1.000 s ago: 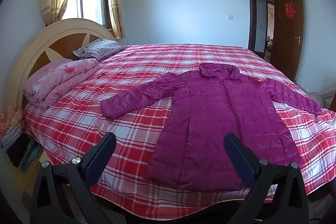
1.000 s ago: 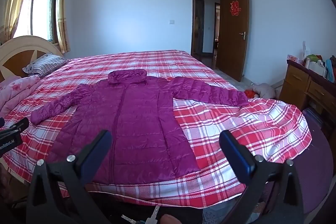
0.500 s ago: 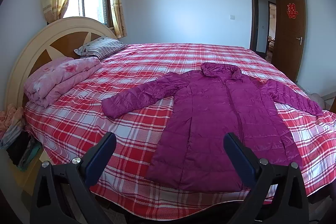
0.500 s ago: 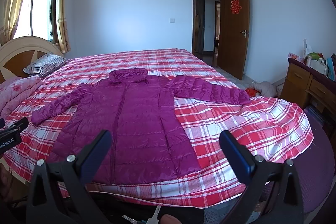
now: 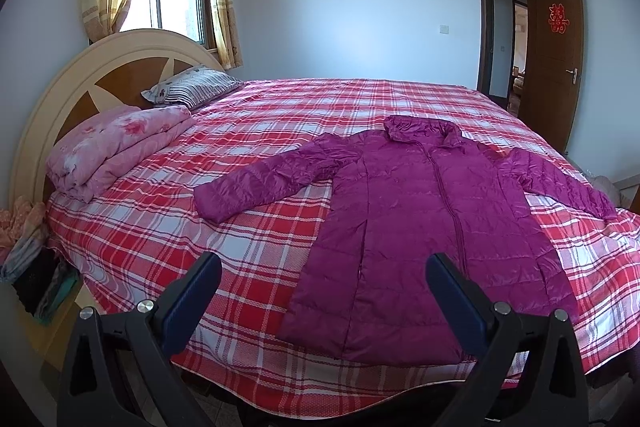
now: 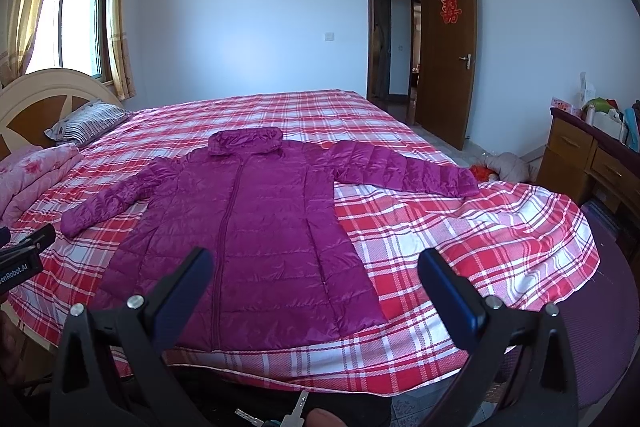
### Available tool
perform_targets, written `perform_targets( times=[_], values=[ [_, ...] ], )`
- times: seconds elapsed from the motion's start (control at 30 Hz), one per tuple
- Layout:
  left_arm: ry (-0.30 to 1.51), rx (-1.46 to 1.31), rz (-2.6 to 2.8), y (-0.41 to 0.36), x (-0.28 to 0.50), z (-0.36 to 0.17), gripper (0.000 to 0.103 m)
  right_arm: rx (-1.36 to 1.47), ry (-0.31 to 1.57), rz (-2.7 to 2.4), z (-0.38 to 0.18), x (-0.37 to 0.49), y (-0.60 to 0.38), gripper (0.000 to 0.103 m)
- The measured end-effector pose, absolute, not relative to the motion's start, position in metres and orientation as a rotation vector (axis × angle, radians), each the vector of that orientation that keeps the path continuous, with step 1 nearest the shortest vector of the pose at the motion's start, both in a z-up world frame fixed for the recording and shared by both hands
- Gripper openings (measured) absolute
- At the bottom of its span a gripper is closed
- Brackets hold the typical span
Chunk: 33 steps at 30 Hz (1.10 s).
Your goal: Fold large clothes
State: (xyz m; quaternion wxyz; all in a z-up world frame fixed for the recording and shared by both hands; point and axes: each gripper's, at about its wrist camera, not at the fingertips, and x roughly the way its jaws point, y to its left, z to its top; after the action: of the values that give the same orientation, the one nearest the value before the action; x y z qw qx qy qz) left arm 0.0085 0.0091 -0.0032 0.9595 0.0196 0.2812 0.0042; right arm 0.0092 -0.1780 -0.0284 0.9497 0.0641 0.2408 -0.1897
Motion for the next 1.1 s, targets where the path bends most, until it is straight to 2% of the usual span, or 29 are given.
perform_targets(
  times=[1.1],
  values=[
    [0.599, 0.040, 0.004, 0.0056, 0.0128, -0.0099, 0.102, 0.145, 0.511, -0.379, -0.0330, 0.0116, -0.1766, 0.103]
  ],
)
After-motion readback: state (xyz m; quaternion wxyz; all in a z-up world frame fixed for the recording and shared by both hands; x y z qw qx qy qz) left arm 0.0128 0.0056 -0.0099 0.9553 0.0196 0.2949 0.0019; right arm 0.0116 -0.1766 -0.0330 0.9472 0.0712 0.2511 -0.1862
